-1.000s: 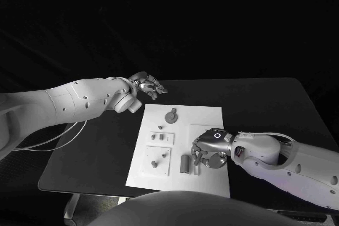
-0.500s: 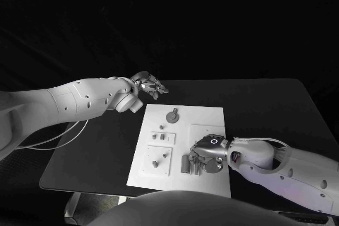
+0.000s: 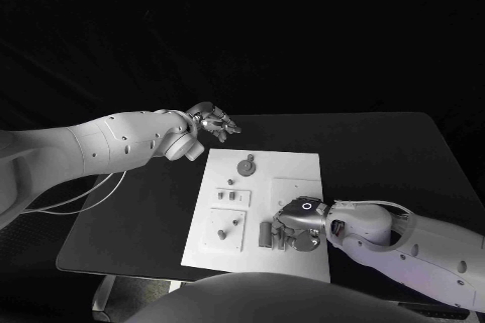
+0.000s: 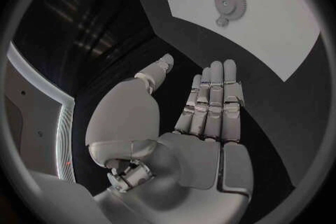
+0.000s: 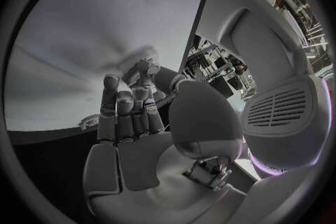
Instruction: Assemble the parts on the task board
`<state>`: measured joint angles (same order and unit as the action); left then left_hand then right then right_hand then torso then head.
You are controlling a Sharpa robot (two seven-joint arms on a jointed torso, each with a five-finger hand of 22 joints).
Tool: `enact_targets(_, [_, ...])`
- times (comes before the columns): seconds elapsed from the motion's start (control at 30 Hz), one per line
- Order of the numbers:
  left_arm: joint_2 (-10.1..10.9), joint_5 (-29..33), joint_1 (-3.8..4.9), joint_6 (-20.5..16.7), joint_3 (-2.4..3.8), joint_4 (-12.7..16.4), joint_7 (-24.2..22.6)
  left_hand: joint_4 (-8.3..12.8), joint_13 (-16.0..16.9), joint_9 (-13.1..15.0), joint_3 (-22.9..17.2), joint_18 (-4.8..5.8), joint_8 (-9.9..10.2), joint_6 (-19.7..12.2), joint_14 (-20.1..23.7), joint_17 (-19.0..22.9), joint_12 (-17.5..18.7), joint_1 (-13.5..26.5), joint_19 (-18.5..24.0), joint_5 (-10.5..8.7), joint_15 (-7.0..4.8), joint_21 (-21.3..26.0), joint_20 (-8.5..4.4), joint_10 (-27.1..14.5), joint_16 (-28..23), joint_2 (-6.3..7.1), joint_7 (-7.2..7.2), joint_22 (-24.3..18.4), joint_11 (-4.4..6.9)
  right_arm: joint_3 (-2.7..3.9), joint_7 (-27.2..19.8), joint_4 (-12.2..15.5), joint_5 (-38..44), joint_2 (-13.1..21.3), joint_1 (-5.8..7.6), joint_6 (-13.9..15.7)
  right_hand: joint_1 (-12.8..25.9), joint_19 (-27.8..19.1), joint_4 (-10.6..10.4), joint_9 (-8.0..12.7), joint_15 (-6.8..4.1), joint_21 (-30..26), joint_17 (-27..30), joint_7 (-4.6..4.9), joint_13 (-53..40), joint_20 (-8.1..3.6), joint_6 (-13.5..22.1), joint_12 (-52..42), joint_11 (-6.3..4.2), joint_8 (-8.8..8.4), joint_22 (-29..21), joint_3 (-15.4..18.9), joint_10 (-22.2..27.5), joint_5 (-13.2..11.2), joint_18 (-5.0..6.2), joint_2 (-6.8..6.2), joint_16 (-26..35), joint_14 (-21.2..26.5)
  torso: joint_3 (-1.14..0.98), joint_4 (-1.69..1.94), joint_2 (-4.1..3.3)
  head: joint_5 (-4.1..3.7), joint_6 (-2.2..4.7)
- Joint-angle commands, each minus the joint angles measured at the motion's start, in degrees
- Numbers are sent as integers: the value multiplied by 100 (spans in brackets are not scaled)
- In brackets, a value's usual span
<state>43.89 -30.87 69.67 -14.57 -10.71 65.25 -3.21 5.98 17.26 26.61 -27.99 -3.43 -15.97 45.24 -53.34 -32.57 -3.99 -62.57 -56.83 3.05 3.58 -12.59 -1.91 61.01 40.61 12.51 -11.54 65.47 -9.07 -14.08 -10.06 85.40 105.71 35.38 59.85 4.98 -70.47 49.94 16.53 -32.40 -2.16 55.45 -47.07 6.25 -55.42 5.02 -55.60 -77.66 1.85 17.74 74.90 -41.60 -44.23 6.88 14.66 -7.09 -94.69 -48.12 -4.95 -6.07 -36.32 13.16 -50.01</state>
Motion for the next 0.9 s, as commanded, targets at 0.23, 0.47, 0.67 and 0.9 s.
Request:
enact_targets(0.23, [6,-4,3,64,3,5,-30,-11,-5,-9,35,-87,-36,-40,-33,-10,-7,-38,-48,-4,15,29,-2,-50,-28,-39,-23,10,-3,2,-56,76,-40,140,-1,204,-87,-51,30,11,-2,-1,-13,4,2,-3,72,-24,-2,-48,65,19,55,23,34,-14,-131,34,-4,-1,1,4,1])
enact_targets(0.47, [10,-4,3,56,3,4,-29,-10,-5,-9,36,-88,-37,-40,-33,-12,-8,-39,-48,-4,15,30,-3,-51,-29,-38,-22,11,-3,3,-141,198,-552,302,37,509,-76,-17,17,62,-5,25,-25,43,-1,1,231,-55,7,-150,69,64,45,23,34,-58,-147,14,2,2,2,-1,1])
enact_targets(0.67, [11,-4,3,62,3,5,-24,-9,-4,-9,37,-88,-38,-41,-33,-13,-8,-40,-49,-4,15,31,-3,-51,-30,-38,-22,11,-3,2,40,211,-1859,486,194,797,468,94,-109,140,-13,73,-35,192,26,-11,488,-95,55,-281,54,466,-37,12,34,-144,-151,-79,1,4,0,-16,1])
enact_targets(0.9, [21,-4,3,57,2,11,-15,-12,-4,-9,39,-87,-38,-41,-34,-14,-8,-38,-50,-4,15,32,-2,-50,-31,-39,-23,12,-3,0,975,196,-3076,600,291,235,1595,293,-738,137,-38,75,-4,263,112,-133,360,-115,102,-208,-20,1019,-273,20,34,-4,-132,-328,5,8,0,-1,1])
